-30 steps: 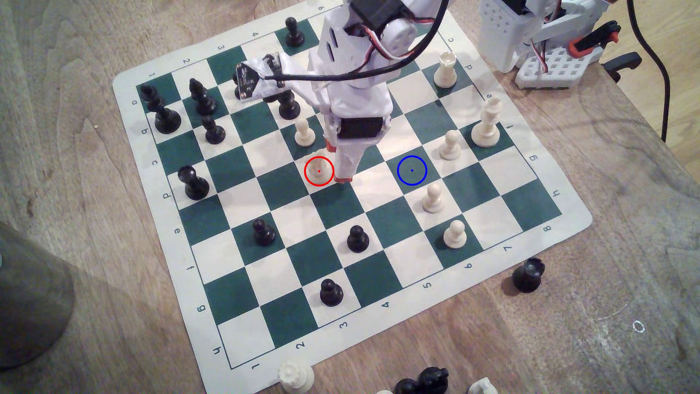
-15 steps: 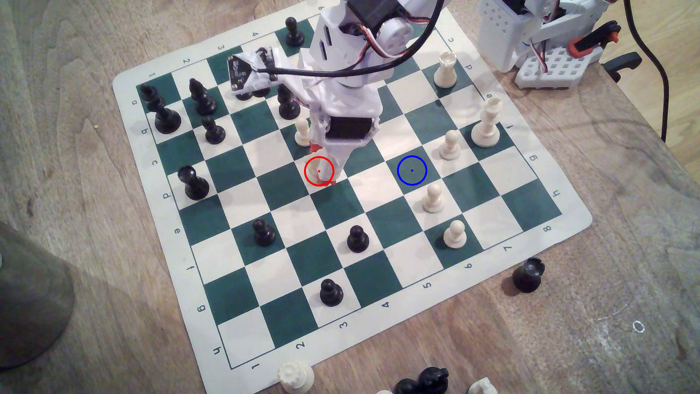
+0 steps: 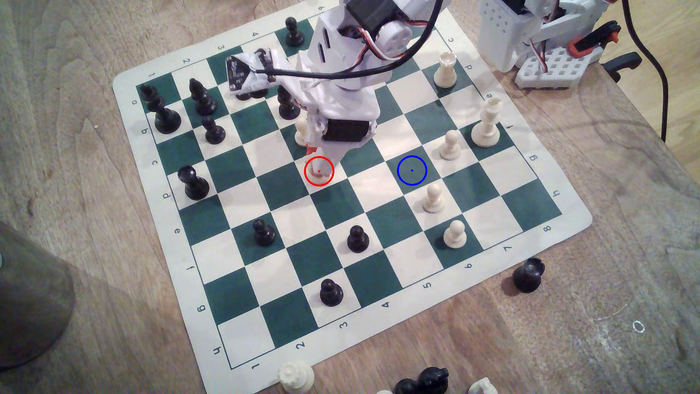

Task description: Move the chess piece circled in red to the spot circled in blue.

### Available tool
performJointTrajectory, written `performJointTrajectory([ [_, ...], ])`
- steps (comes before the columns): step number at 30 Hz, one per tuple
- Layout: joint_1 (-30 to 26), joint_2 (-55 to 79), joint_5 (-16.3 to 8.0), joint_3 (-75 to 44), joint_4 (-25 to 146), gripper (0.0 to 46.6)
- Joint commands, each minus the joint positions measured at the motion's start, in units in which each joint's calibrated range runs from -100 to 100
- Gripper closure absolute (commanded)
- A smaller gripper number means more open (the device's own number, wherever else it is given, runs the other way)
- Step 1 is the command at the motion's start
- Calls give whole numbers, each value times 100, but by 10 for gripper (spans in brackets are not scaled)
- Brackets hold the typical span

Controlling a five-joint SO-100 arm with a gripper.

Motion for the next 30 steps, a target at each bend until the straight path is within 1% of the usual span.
performJointTrajectory([
  [1,-32,-91,20,-391,-83,464],
  [8,-87,-303,-15,-409,-58,464],
  [16,-298,-1789,-49,-545,876,464],
  [21,-736,-2536,-210,-436,1646,464],
  [22,-908,-2706,-278,-337,1818,464],
  [27,-1213,-2867,-322,207,1908,464],
  [30,-1229,-2816,-322,498,1826,464],
])
